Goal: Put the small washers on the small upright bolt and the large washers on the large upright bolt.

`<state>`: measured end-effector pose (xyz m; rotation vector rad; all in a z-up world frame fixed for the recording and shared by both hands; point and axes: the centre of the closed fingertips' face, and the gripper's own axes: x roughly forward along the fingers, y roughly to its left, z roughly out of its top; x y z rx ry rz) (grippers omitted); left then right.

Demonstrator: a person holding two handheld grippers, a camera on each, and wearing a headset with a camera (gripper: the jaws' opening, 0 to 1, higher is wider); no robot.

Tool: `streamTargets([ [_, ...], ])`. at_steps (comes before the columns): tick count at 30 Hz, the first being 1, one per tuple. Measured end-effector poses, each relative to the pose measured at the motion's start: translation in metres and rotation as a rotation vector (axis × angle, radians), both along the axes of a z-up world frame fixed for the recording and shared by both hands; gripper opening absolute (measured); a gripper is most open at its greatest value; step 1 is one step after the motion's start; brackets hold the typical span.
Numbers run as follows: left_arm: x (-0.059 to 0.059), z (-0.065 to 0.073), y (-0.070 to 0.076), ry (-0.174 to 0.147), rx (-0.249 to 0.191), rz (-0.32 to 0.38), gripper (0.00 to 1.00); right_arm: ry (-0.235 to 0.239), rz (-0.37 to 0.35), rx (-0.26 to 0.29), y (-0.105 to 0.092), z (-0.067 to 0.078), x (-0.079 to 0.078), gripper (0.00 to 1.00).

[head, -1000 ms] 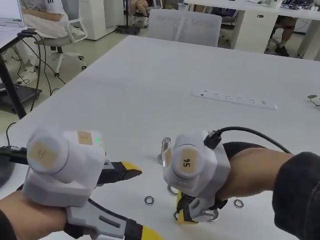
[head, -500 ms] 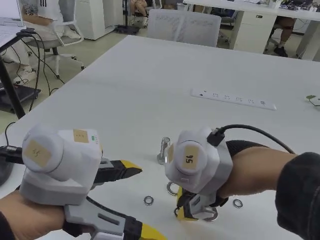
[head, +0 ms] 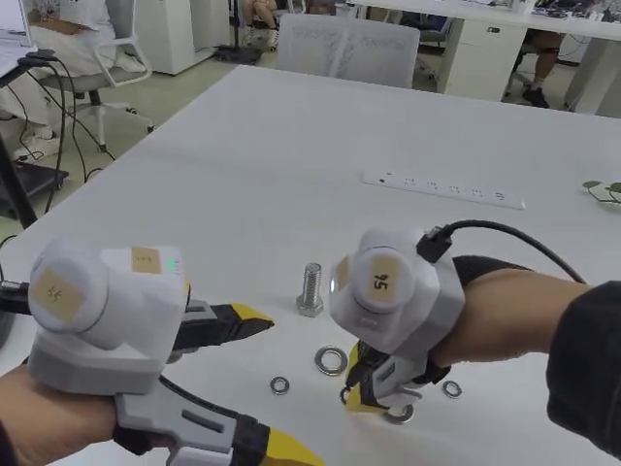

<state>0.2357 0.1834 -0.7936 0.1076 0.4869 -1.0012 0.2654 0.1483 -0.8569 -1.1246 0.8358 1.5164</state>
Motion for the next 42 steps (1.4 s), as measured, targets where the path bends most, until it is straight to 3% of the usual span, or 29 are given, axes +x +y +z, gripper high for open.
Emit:
streamTargets([
  [14,0.001,0.001,-0.005,-0.038,0.005,-0.035,0.85,-0.012,-0.04,0.017,-0.011,0.016,0.007,0.13],
  [26,0.004,0.006,-0.004,-0.059,-0.005,-0.057,0.83,-0.017,-0.106,0.052,-0.028,0.043,0.016,0.13],
  [36,0.009,-0.001,-0.002,-0.062,0.009,-0.072,0.82,-0.024,-0.146,0.076,-0.039,0.064,0.024,0.13],
  [42,0.013,0.003,0.002,-0.07,-0.019,-0.049,0.81,-0.034,-0.175,0.092,-0.048,0.079,0.032,0.13],
])
